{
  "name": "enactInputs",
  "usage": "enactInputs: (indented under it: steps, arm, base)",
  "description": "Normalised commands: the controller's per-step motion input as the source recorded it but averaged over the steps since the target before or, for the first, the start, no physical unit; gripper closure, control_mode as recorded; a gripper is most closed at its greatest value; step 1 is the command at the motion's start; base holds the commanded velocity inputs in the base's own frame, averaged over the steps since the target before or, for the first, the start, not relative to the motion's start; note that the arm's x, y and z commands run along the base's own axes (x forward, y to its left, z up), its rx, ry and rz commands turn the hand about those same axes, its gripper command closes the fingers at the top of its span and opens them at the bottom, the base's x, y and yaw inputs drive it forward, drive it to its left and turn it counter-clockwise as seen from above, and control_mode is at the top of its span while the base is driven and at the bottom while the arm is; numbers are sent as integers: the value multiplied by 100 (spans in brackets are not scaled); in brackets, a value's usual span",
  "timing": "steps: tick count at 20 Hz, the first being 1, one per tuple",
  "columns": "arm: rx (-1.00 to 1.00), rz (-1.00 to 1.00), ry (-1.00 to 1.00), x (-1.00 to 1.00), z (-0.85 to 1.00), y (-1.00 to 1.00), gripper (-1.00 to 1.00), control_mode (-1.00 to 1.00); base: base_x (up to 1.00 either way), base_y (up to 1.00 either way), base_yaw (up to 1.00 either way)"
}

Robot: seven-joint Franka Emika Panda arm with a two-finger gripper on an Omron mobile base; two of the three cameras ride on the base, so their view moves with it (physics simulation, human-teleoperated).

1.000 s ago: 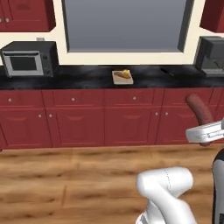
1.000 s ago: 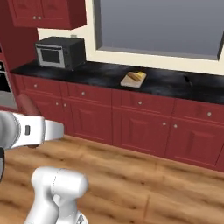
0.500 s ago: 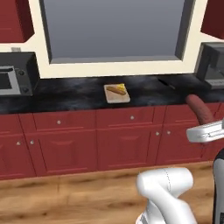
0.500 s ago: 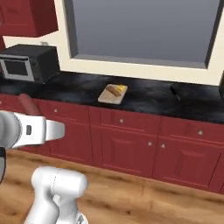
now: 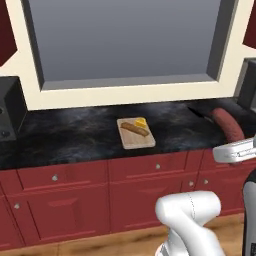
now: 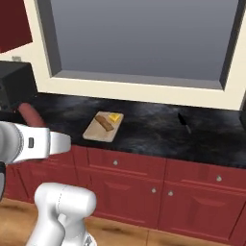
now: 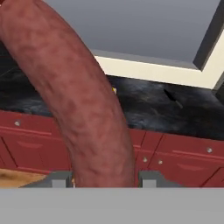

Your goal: Retrieve the sausage and cheese from the fridge and place them on the cutting board on the counter.

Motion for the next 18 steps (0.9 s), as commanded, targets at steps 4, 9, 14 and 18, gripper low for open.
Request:
enactInputs:
  steps: [4, 9, 14, 18]
  arm:
    - [0, 0, 0, 0, 0, 0, 100, 100]
    - [0, 0, 0, 0, 0, 0, 100, 100]
    - [-2, 3, 15, 15, -23, 4, 100, -100]
    - [-12, 35, 33, 41, -64, 13, 100, -100]
  base:
    - [100, 0, -10]
    - [86, 0, -3]
    - [16, 0, 0]
    - [0, 0, 0]
